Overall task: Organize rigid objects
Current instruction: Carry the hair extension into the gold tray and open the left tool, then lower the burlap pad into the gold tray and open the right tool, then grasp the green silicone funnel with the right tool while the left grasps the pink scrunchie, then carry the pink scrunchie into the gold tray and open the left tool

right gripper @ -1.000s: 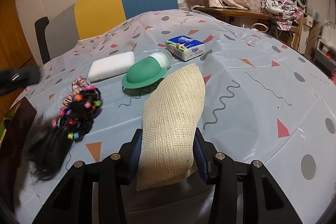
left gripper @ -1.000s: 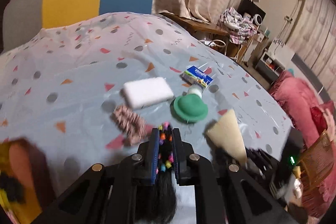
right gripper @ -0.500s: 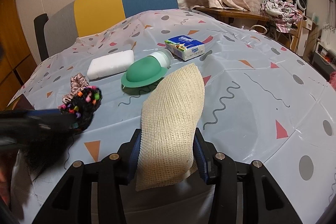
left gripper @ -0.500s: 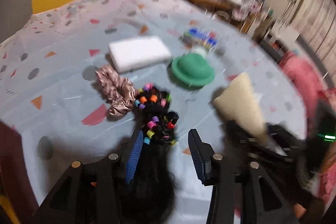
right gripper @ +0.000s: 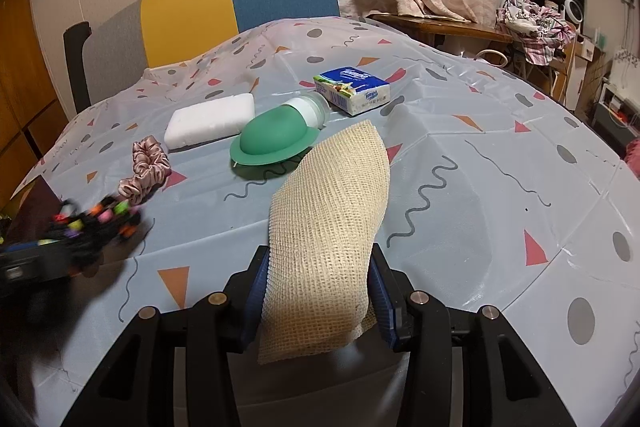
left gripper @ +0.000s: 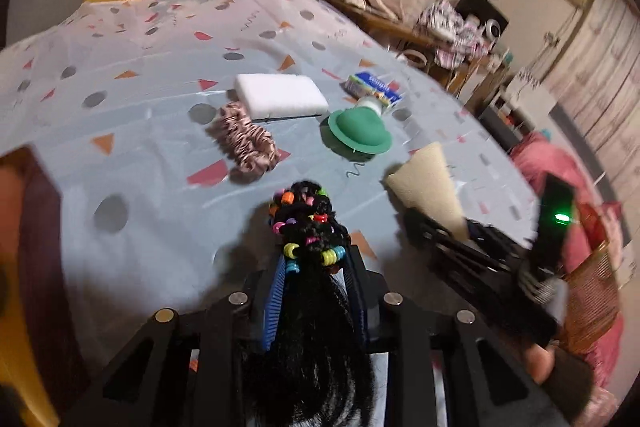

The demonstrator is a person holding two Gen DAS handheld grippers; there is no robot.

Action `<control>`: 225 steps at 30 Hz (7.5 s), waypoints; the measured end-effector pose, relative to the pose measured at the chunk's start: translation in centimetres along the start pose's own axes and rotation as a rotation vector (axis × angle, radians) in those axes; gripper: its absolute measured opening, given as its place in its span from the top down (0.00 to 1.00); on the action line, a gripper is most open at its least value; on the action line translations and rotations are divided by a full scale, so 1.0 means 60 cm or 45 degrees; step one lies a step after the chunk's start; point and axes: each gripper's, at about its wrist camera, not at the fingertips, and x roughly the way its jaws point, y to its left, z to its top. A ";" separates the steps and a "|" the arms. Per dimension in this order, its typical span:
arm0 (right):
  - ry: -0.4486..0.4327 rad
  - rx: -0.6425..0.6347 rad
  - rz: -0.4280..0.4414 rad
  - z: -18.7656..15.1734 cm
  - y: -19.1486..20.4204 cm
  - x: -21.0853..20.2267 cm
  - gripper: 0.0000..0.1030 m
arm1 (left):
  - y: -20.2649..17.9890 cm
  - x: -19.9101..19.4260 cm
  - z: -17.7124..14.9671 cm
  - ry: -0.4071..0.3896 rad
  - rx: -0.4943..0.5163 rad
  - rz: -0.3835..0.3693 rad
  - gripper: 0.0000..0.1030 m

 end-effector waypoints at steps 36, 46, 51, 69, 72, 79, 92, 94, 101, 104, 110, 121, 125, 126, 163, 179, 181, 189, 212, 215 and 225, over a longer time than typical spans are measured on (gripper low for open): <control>0.019 -0.167 -0.190 0.001 0.040 0.004 0.53 | 0.382 -0.396 -0.237 -0.470 -0.656 0.330 0.73; 0.021 -0.189 -0.216 0.000 0.045 0.004 0.53 | 0.406 -0.391 -0.252 -0.473 -0.764 0.273 0.53; 0.021 -0.192 -0.218 0.000 0.046 0.004 0.53 | 0.380 -0.420 -0.261 -0.526 -0.726 0.364 0.53; -0.013 -0.152 0.177 -0.007 0.136 -0.110 0.54 | 0.268 -0.393 -0.242 -0.449 -0.423 0.329 0.53; -0.024 -0.182 0.302 -0.009 0.193 -0.143 0.54 | 0.258 -0.389 -0.243 -0.448 -0.405 0.318 0.53; 0.022 -0.311 0.597 -0.018 0.356 -0.191 0.53 | 0.270 -0.405 -0.251 -0.472 -0.435 0.359 0.53; 0.283 -0.405 0.663 -0.050 0.558 -0.104 0.38 | 0.311 -0.437 -0.270 -0.509 -0.554 0.401 0.53; 0.287 -0.427 0.640 -0.053 0.565 -0.094 0.26 | 0.312 -0.439 -0.270 -0.515 -0.558 0.395 0.53; 0.262 -0.409 0.629 -0.050 0.546 -0.104 0.24 | 0.308 -0.434 -0.269 -0.506 -0.550 0.391 0.53; 0.239 -0.410 0.611 -0.048 0.543 -0.113 0.12 | 0.304 -0.429 -0.268 -0.500 -0.544 0.382 0.53; 0.166 -0.363 0.636 -0.039 0.534 -0.133 0.10 | 0.295 -0.427 -0.267 -0.495 -0.523 0.382 0.53; 0.105 -0.245 0.599 -0.023 0.461 -0.156 0.10 | 0.275 -0.403 -0.264 -0.454 -0.494 0.293 0.53; 0.097 -0.250 0.512 -0.030 0.415 -0.148 0.10 | 0.248 -0.391 -0.255 -0.434 -0.430 0.273 0.53; 0.102 -0.248 0.498 -0.031 0.405 -0.145 0.10 | 0.241 -0.387 -0.251 -0.422 -0.414 0.264 0.53; 0.118 0.252 -0.012 0.173 0.046 0.131 0.20 | 0.086 -0.238 -0.153 -0.138 -0.143 0.160 0.53; 0.149 0.194 0.163 0.129 0.022 0.110 0.53 | 0.042 -0.196 -0.092 -0.116 -0.076 0.101 0.53; 0.146 0.203 0.182 0.116 0.013 0.095 0.53 | 0.036 -0.187 -0.080 -0.115 -0.074 0.093 0.53; 0.079 0.200 0.177 0.068 -0.001 0.058 0.52 | 0.016 -0.101 0.007 -0.055 -0.083 0.079 0.45; 0.015 0.224 0.191 0.057 -0.005 0.061 0.51 | 0.028 0.169 0.128 0.091 0.051 0.349 0.56; 0.012 0.226 0.192 0.056 -0.005 0.061 0.51 | 0.026 0.166 0.126 0.096 0.083 0.338 0.77; 0.010 0.203 0.166 0.057 0.000 0.062 0.51 | 0.047 0.105 0.077 0.061 -0.088 0.220 0.80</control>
